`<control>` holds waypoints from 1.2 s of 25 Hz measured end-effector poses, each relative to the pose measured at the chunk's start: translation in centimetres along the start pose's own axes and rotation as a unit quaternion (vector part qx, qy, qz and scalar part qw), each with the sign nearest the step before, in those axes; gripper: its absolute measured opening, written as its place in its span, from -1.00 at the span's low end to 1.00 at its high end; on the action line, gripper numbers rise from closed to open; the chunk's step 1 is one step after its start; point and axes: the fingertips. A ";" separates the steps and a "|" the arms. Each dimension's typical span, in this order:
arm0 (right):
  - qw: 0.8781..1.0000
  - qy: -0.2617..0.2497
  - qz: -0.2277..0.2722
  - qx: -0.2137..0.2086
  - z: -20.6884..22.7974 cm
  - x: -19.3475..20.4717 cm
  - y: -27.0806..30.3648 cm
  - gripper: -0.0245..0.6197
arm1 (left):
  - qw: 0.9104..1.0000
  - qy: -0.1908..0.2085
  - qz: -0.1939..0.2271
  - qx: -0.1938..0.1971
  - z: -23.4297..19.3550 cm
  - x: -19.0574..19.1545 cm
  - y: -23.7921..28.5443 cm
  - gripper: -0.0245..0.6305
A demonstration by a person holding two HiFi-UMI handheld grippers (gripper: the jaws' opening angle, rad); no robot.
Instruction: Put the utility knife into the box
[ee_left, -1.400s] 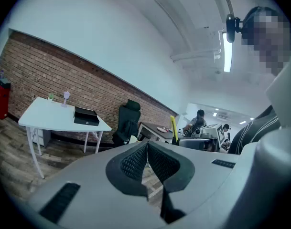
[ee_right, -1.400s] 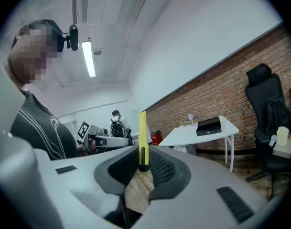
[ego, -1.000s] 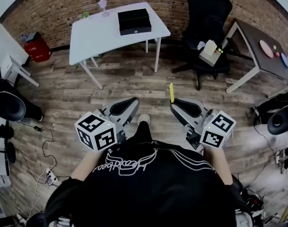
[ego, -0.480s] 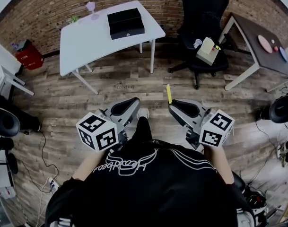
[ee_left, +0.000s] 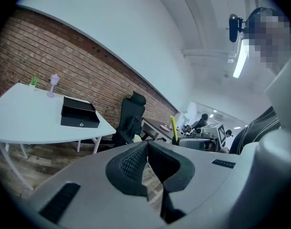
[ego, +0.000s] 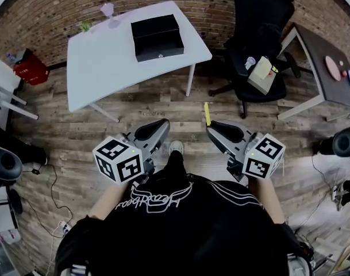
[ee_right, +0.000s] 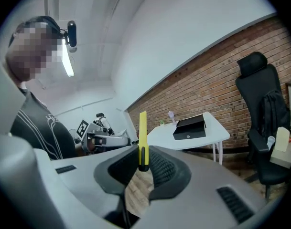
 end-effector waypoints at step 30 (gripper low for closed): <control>0.989 -0.085 -0.122 0.009 17.8 -9.2 23.4 -0.71 | 0.997 -0.054 0.023 -0.051 -22.2 -12.1 9.5 -0.83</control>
Point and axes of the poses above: the fingertips, and each gripper's own axes: y forward along the fingers, z to its right, x out of its underside, and after that the axes turned 2 degrees about -y, right-handed
